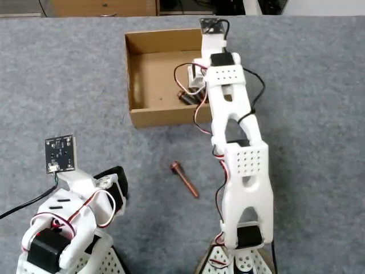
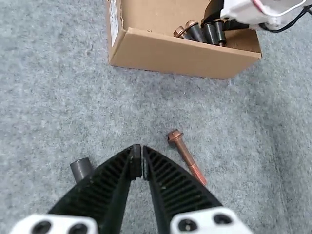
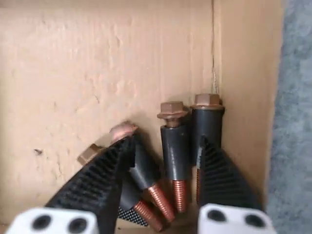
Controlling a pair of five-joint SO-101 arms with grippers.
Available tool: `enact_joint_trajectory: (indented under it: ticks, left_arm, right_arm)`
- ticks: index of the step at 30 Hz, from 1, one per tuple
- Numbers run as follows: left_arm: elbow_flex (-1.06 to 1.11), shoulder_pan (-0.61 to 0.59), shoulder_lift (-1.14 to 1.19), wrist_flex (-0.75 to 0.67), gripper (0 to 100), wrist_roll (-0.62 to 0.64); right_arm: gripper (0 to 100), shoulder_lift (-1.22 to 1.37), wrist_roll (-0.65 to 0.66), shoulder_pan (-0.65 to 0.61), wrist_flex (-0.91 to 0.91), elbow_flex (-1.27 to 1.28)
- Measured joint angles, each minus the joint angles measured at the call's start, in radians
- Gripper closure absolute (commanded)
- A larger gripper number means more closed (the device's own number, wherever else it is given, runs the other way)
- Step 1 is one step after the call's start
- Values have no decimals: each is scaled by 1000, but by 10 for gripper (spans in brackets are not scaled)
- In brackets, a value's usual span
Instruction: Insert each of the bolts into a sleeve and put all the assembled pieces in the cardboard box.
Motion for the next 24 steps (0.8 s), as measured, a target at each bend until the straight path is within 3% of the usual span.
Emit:
enact_joint_trajectory:
  ticks: [5, 11, 14, 19, 24]
  left_arm:
    - [0, 0, 0, 0, 981, 0]
    - [0, -6, 0, 0, 981, 2]
    - [0, -9, 0, 0, 981, 2]
    - [0, -44, 0, 0, 981, 2]
    - [0, -54, 0, 0, 981, 2]
  right_arm:
    - [797, 0, 0, 0, 143, -172]
    - [799, 0, 0, 0, 482, -528]
    - [799, -3, 0, -2, 517, -652]
    - [800, -91, 0, -6, 522, -635]
    - [800, -305, 0, -66, 522, -463]
